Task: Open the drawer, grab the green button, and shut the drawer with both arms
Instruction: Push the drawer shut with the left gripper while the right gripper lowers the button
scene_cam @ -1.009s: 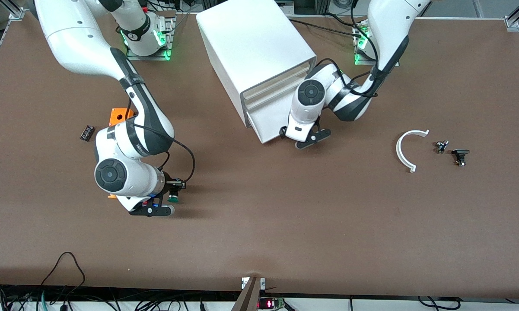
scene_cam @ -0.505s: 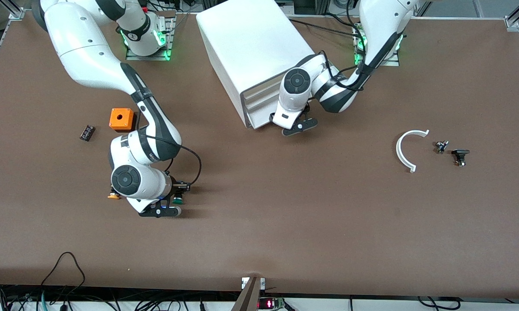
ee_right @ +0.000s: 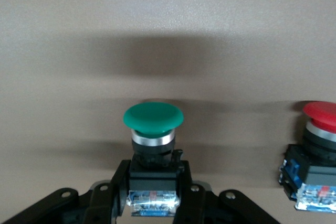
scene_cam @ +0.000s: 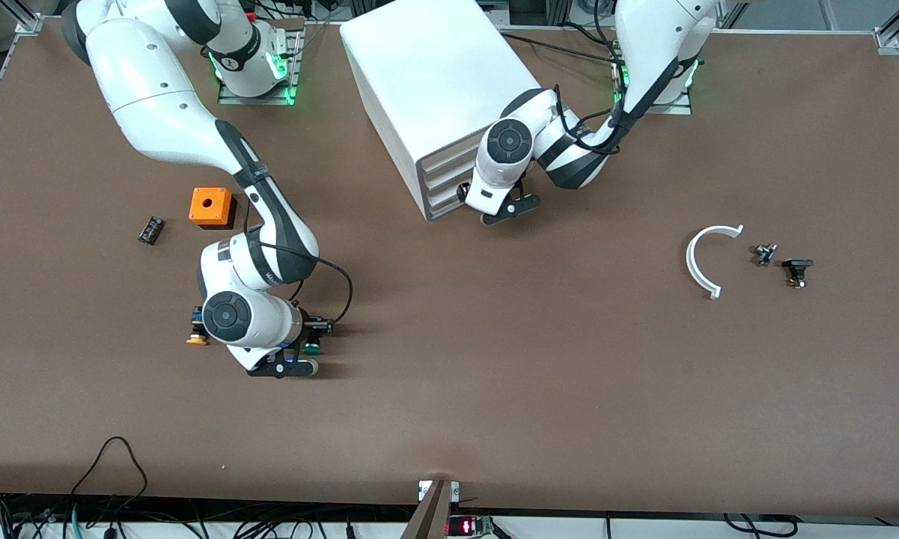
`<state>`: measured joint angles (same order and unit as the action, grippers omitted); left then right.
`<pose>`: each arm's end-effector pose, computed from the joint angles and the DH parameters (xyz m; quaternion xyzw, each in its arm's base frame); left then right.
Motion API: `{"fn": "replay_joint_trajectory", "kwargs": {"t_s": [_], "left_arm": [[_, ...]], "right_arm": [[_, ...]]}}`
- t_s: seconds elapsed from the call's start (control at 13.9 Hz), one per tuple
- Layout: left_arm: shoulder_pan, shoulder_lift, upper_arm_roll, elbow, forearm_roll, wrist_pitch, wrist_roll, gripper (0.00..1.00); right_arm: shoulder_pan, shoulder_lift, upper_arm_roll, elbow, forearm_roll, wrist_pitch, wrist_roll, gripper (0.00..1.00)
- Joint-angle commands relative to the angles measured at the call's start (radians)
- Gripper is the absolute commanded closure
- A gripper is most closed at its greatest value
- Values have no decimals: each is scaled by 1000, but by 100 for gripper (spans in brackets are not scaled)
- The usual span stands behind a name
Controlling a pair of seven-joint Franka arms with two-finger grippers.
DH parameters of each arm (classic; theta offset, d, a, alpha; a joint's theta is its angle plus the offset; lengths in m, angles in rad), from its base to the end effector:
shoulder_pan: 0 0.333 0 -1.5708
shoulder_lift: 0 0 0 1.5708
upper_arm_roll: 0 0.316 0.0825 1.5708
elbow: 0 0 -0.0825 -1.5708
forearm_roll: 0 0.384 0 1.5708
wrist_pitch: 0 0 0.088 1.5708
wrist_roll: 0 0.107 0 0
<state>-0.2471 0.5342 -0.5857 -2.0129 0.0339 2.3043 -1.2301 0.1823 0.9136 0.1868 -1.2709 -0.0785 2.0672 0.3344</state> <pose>0.3989 -0.4306 0.2151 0.9670 0.2038 -0.1531 0.0028 0.7011 0.2315 0.1977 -0.9978 -0.0060 0.0626 0.0219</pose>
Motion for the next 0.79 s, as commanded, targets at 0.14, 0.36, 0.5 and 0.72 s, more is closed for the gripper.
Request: {"fn": "replay_joint_trajectory", "kwargs": {"t_s": [0.14,0.36,0.5,0.72], "left_arm": [[15,6,-16,6,-63,-19,55,1],[34,1,-16,13,-63,-26,55,1],[81,-13,-20,58,-62,-104,57,1],[149,-20,-20,207,-51,-358,157,1]], "right_arm": [[-23,-12,16,1,-15,11,-20,1],[-34,-38,16,12,-15,2,-25,1],[-34,-83,16,12,-17,2,-18,1],[-37,-165,14,12,-18,-45,-17,1]]}}
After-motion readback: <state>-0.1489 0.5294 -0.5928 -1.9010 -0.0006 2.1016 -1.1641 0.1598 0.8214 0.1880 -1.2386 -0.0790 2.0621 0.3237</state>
